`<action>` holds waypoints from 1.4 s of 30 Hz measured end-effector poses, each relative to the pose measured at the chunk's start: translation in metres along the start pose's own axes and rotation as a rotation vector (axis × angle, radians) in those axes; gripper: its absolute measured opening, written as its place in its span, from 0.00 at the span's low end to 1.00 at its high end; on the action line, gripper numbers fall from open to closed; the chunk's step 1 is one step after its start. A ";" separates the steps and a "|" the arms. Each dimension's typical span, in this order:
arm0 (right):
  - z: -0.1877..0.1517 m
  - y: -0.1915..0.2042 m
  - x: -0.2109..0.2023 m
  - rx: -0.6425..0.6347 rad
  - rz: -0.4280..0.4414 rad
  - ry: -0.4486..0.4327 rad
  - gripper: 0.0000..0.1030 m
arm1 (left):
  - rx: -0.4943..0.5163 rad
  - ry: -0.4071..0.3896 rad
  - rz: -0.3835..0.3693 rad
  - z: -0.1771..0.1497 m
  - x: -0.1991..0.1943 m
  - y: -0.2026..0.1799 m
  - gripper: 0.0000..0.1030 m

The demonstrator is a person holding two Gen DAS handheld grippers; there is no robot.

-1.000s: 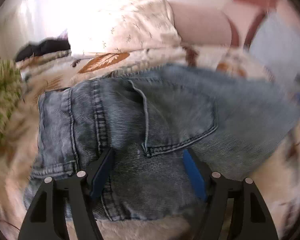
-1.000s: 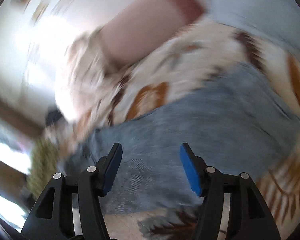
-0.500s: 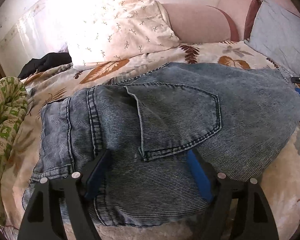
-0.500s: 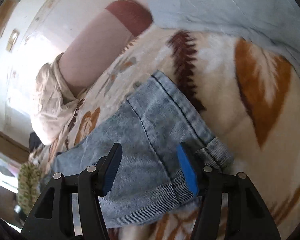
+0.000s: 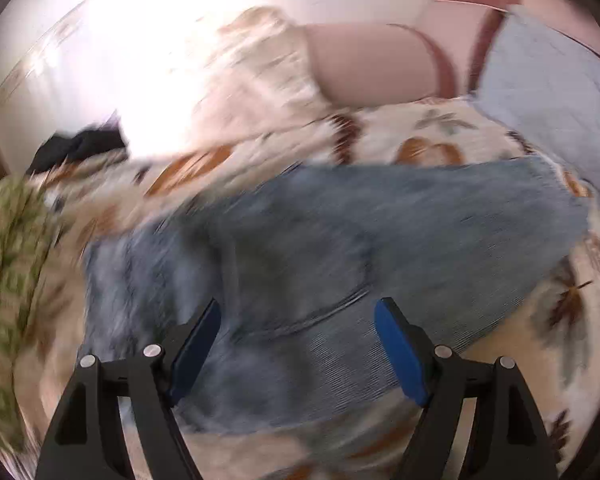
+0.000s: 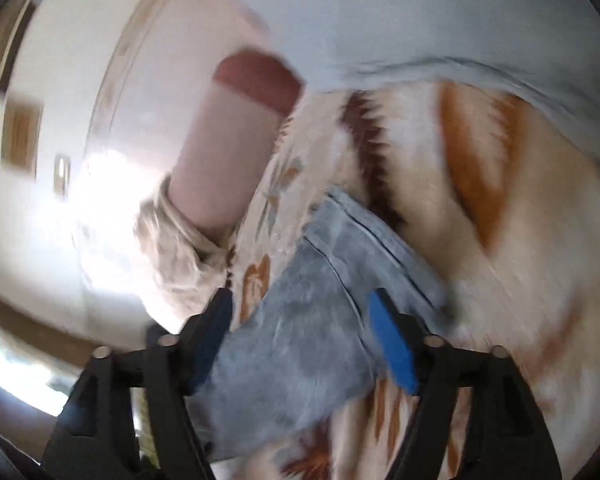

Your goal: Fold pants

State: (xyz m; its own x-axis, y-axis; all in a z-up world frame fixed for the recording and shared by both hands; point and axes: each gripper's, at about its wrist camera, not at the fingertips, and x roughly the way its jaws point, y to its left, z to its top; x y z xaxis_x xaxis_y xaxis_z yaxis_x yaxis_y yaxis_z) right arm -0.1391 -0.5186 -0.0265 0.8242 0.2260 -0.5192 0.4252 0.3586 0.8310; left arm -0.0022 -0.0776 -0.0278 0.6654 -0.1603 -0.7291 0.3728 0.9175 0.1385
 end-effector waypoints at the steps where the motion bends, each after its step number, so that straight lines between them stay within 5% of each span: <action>1: -0.003 -0.011 -0.007 0.054 0.026 -0.004 0.73 | 0.020 -0.005 -0.016 0.009 -0.002 -0.011 0.79; 6: -0.020 -0.055 -0.011 0.310 0.046 -0.013 0.73 | 0.094 0.019 -0.125 0.071 0.006 -0.070 0.81; 18: -0.019 -0.048 0.026 0.322 -0.119 -0.020 0.73 | 0.381 0.144 -0.255 0.168 0.089 -0.204 0.83; 20: -0.016 -0.046 0.031 0.315 -0.131 -0.024 0.71 | 0.447 0.158 -0.295 0.177 0.104 -0.225 0.83; 22: -0.013 -0.050 0.032 0.348 -0.129 -0.040 0.45 | 0.517 0.160 -0.332 0.184 0.118 -0.246 0.83; 24: -0.011 -0.060 0.038 0.401 -0.108 -0.032 0.31 | 0.572 0.168 -0.361 0.190 0.129 -0.264 0.83; 28: -0.008 -0.064 0.041 0.429 -0.082 -0.034 0.30 | 0.646 0.230 -0.450 0.196 0.156 -0.293 0.82; 35: -0.004 -0.069 0.043 0.453 -0.065 -0.019 0.31 | 0.616 0.351 -0.622 0.200 0.190 -0.313 0.56; 42: -0.003 -0.066 0.044 0.441 -0.071 -0.018 0.31 | 0.614 0.399 -0.663 0.197 0.202 -0.320 0.50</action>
State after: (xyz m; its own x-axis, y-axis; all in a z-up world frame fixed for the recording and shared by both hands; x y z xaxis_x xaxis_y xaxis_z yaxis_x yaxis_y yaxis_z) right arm -0.1323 -0.5299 -0.1049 0.7920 0.1979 -0.5776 0.5964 -0.0484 0.8012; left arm 0.1406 -0.4750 -0.0869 -0.0244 -0.3355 -0.9417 0.9371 0.3205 -0.1384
